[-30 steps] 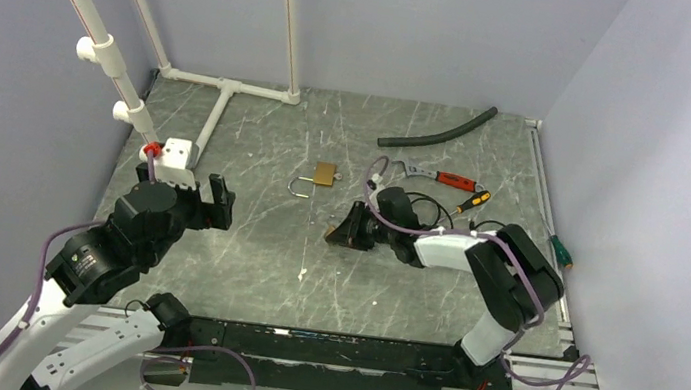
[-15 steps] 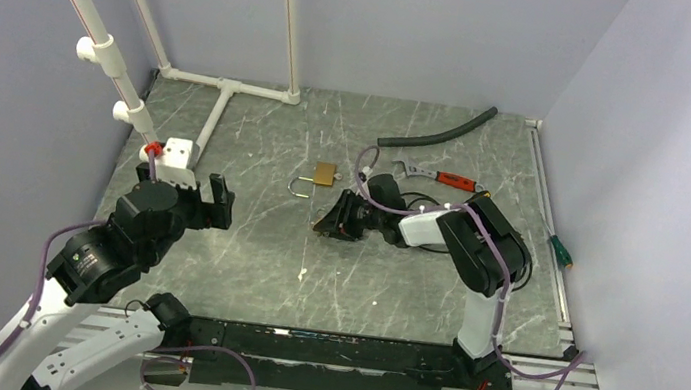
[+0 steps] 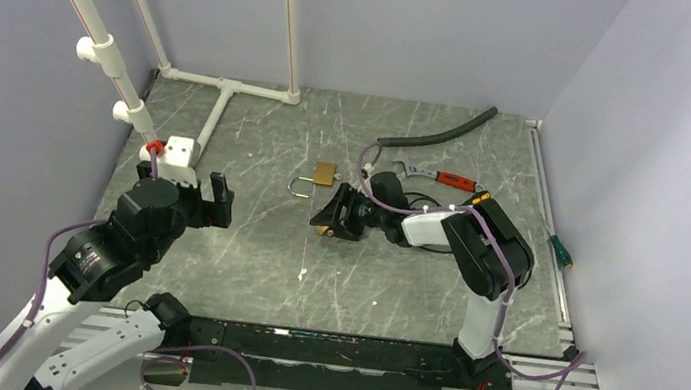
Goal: Unlock with the key
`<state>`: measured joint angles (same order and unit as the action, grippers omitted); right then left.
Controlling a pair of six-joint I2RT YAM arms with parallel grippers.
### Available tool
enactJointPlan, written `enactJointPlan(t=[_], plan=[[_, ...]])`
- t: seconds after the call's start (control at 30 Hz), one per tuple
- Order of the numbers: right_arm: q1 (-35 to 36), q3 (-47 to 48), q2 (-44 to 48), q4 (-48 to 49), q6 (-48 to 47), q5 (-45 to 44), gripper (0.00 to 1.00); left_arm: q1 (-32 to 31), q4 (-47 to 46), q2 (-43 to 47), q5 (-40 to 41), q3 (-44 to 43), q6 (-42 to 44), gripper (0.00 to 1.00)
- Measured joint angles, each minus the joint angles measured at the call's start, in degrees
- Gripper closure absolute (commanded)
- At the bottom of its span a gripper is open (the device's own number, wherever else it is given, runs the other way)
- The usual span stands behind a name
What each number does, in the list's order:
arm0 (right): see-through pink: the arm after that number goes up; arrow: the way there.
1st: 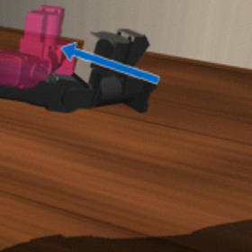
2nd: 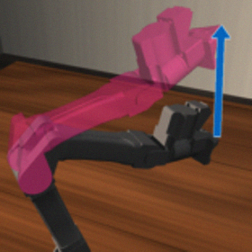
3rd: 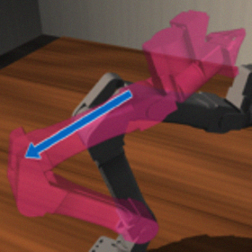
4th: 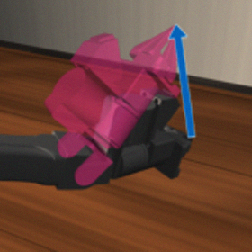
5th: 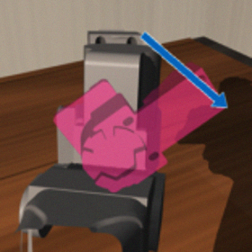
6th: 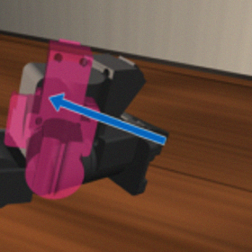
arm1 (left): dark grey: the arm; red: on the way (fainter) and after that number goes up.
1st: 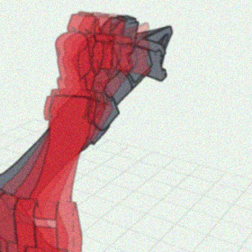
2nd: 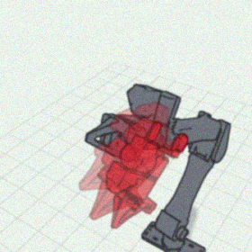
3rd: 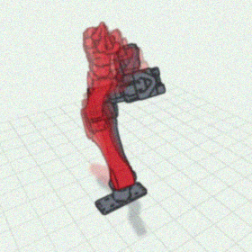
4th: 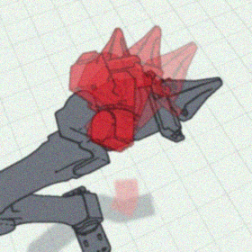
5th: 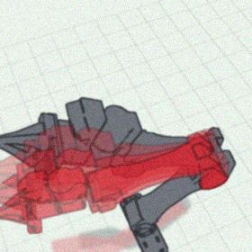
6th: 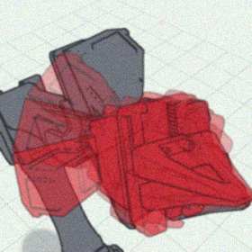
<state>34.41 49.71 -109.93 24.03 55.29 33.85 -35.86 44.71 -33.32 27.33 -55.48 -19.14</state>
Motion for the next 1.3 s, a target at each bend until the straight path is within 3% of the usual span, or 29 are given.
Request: enactJointPlan(t=[0.07,0.17,0.2,0.57,0.83,1.1,1.3], plan=[[0.0,-0.61,1.38,-0.7,-0.87,-0.48,0.24,0.22,-0.26,-0.39,-0.35,0.0,0.0,0.01],[0.0,-2.36,5.03,-3.65,-3.13,-2.12,0.02,0.46,-0.46,-1.36,-0.7,0.0,-0.04,0.01],[0.0,-2.91,6.45,-5.07,-4.02,-2.84,0.01,0.66,-0.48,-1.84,-0.81,0.0,-0.09,0.01],[-0.07,-3.85,26.77,-21.16,-17.22,-15.74,0.0,5.25,-0.28,-9.7,-5.2,-0.02,-0.66,0.01],[-0.11,-5.14,41.46,-26.05,-26.75,-22.8,0.0,6.38,-3.1,-8.83,-5.99,1.27,-0.22,0.0],[-0.09,-20.11,59.87,-18.71,-28.92,-28.94,0.0,7.04,-5.11,-8.9,-5.03,3.72,0.26,0.01],[-0.09,-22.25,62.12,-14.67,-28.7,-34.12,0.0,7.28,-6.19,-8.87,-4.04,3.76,0.66,0.01]])
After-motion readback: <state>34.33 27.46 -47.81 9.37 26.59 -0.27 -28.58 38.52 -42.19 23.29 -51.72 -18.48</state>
